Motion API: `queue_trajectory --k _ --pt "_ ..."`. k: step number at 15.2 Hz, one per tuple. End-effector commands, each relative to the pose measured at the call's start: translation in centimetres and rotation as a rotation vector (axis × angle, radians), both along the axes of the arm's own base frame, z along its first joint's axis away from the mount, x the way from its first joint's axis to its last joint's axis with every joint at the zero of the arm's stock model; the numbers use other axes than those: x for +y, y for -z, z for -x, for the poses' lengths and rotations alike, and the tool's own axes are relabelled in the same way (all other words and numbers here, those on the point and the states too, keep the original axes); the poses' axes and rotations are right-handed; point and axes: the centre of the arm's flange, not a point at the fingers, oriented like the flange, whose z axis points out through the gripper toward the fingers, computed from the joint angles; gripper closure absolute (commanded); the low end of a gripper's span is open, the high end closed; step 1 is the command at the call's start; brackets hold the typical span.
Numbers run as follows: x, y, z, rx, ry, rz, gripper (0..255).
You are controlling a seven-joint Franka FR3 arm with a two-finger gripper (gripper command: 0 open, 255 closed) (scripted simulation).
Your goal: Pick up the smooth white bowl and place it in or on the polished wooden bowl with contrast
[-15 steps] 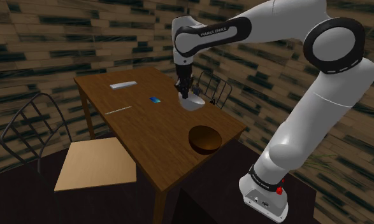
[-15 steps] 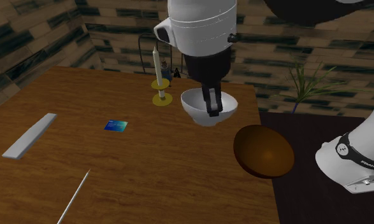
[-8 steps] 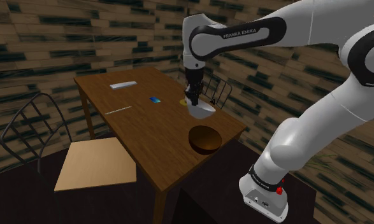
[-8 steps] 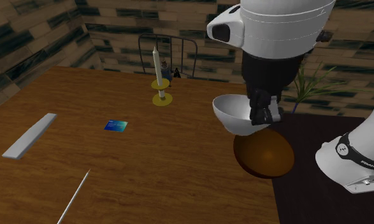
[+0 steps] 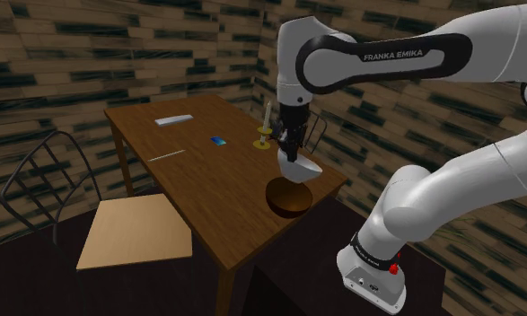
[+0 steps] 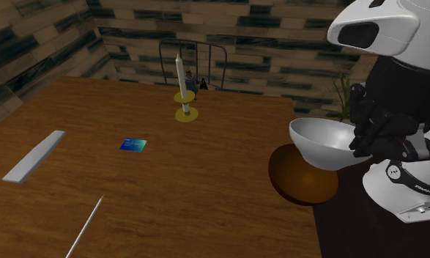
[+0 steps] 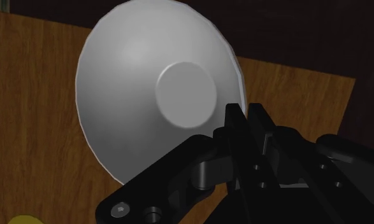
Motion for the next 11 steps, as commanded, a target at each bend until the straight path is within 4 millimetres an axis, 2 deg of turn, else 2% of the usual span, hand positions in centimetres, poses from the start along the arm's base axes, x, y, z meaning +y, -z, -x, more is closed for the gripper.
queue_trajectory --k 1,11 --pt "0.3 0.8 0.7 0.000 0.001 0.000 255" --pt "0.3 6.0 0.7 0.000 0.001 0.000 255"
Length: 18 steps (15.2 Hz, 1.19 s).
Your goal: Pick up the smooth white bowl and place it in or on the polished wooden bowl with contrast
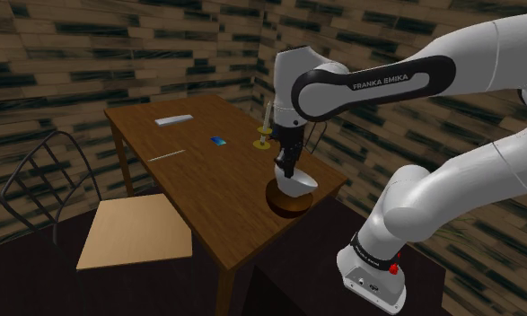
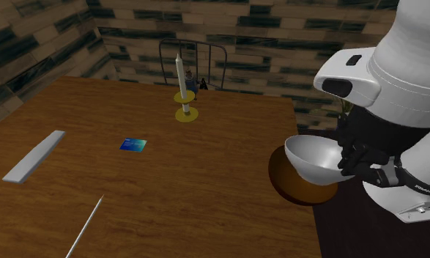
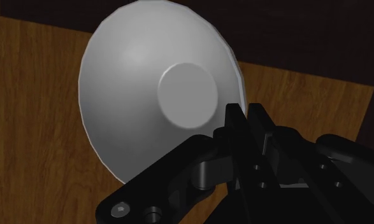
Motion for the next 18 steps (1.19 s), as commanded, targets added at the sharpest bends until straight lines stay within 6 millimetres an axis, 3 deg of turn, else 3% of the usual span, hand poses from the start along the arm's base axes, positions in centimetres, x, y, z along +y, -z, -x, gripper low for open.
queue_trajectory --k 1,11,18 --pt "0.0 1.0 0.0 -0.001 0.000 0.000 255" --pt "0.0 6.1 0.0 -0.001 0.000 0.000 255" --pt "0.0 6.1 0.0 -0.001 0.000 0.000 255"
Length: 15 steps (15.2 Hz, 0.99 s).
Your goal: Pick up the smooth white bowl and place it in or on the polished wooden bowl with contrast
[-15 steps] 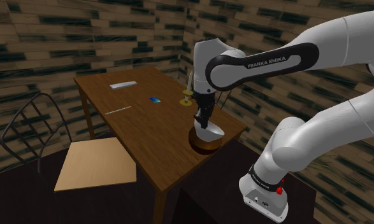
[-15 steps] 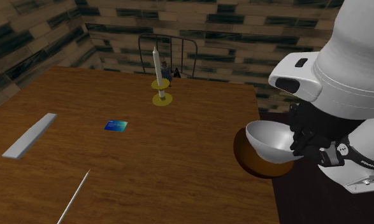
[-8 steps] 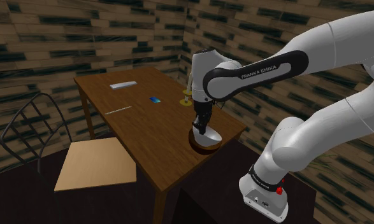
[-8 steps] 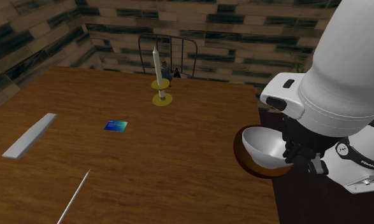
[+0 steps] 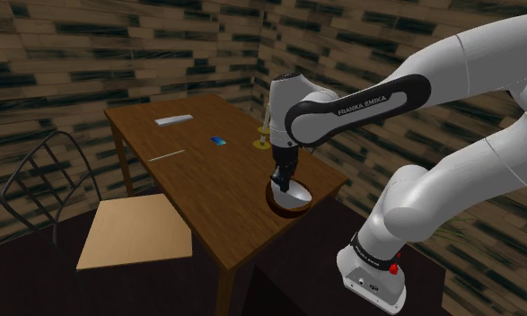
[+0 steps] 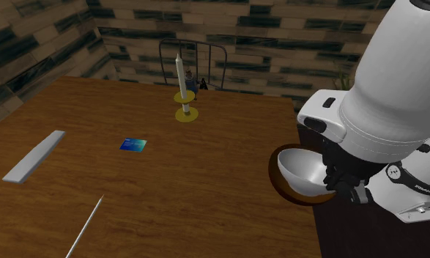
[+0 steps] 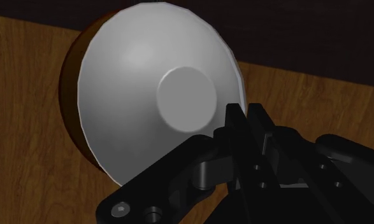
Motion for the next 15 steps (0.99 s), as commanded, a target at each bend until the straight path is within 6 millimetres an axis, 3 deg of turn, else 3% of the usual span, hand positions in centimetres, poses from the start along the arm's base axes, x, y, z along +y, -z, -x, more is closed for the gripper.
queue_trajectory --k 1,6,10,15 --pt "0.0 0.0 0.0 0.000 0.000 0.000 0" --pt "0.0 0.0 0.0 0.000 0.000 0.000 0" --pt "0.4 -4.9 -1.0 0.000 0.000 0.000 0" --pt "0.4 -4.9 -1.0 0.000 0.000 0.000 0"
